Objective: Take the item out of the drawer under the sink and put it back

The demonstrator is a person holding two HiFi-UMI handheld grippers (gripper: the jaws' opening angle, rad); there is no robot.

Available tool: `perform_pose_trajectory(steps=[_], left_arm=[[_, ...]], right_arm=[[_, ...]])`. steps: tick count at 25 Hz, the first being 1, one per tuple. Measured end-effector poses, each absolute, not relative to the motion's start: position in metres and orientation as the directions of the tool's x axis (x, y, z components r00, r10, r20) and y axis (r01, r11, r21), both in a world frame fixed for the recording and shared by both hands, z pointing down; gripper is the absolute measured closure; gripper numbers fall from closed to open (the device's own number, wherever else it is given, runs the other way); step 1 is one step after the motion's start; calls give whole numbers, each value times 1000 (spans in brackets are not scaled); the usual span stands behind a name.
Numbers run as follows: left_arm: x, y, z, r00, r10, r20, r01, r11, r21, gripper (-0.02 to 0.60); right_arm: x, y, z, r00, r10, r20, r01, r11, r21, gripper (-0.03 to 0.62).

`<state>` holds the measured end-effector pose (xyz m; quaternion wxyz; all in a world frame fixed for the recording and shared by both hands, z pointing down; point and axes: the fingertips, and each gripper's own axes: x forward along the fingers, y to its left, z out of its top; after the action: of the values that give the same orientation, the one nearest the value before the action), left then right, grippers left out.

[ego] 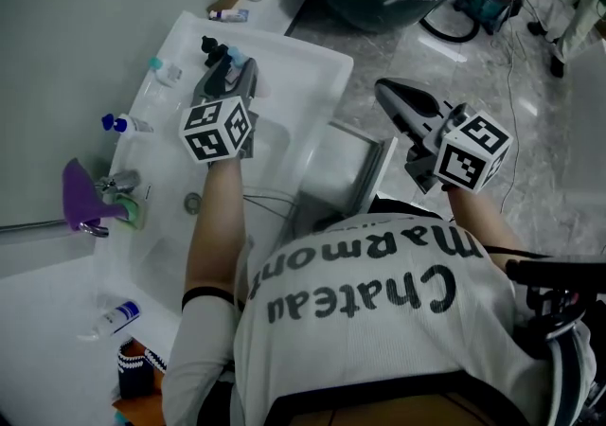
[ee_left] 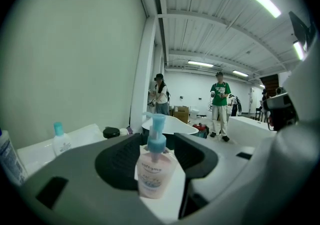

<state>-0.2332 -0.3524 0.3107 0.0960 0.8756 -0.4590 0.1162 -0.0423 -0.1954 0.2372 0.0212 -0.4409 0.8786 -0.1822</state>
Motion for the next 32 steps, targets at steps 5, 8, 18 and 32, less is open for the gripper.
perform_pose_trajectory(steps=[5, 8, 18, 32], left_arm=[[-239, -342, 297, 567, -784, 252, -819, -569, 72, 390], [-240, -333, 282, 584, -784, 213, -810, -579, 89, 390], [-244, -281, 236, 617, -776, 130, -787, -611, 84, 397], [-245, -173, 202, 657, -752, 46, -753, -653, 79, 572]], right_arm=[[-52, -184, 237, -615, -780, 119, -766, 553, -328, 582], [-59, -176, 235, -619, -776, 120, -763, 558, -326, 582], [-84, -145, 232, -645, -755, 119, -743, 582, -329, 582], [-127, -112, 235, -752, -654, 80, -629, 677, -383, 582]])
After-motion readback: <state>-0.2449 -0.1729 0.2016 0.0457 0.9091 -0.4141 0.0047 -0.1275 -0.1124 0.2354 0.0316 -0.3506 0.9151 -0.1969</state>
